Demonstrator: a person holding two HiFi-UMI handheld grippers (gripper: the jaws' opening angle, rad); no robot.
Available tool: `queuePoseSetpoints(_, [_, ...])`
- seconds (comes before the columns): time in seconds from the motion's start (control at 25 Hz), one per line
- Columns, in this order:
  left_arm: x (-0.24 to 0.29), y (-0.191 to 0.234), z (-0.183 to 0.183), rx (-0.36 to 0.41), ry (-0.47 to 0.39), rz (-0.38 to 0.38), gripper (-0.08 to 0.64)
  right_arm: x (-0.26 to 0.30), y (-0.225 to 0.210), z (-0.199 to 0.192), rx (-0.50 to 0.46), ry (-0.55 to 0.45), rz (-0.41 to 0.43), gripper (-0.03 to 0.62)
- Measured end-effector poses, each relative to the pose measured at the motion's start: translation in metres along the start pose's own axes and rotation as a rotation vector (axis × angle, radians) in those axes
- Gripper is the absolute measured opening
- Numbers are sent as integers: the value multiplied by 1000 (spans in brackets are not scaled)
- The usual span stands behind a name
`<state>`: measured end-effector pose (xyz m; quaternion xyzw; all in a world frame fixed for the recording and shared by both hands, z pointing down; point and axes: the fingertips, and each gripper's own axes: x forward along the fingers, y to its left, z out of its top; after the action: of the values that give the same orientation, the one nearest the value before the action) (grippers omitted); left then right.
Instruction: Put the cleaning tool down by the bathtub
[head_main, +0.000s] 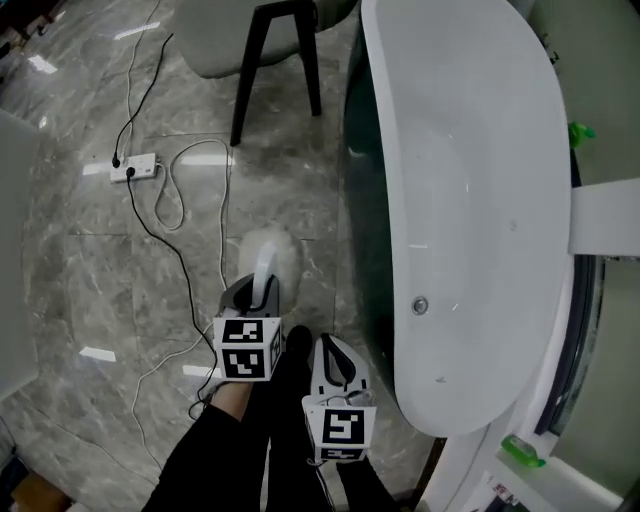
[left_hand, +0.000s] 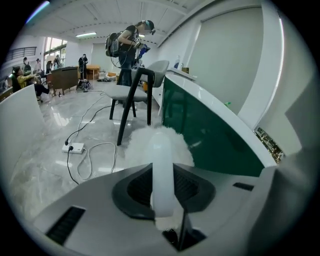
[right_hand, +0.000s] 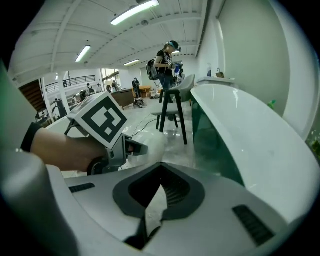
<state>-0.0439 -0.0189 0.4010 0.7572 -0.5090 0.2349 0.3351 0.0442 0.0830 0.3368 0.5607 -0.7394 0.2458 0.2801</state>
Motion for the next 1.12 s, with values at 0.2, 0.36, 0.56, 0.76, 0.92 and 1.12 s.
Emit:
queuePoseSetpoints(0.2, [51, 12, -39, 10, 9, 11, 94, 45, -9, -51, -3, 37, 15, 0])
queuePoseSetpoints(0.36, [82, 25, -65, 25, 20, 15, 94, 75, -14, -73, -15, 23, 36, 0])
queuePoseSetpoints(0.56, [124, 40, -94, 27, 34, 17, 94, 110, -22, -93, -16, 15, 25, 0])
queuePoseSetpoints(0.76, [167, 51, -118, 5, 57, 5, 94, 142, -30, -110, -24, 35, -9, 0])
queuePoseSetpoints(0.92, [201, 48, -137, 9, 79, -14, 94, 165, -38, -132, -19, 57, -19, 0])
queuePoseSetpoints(1.12, [235, 48, -151, 22, 95, -22, 94, 193, -46, -150, -45, 89, -8, 0])
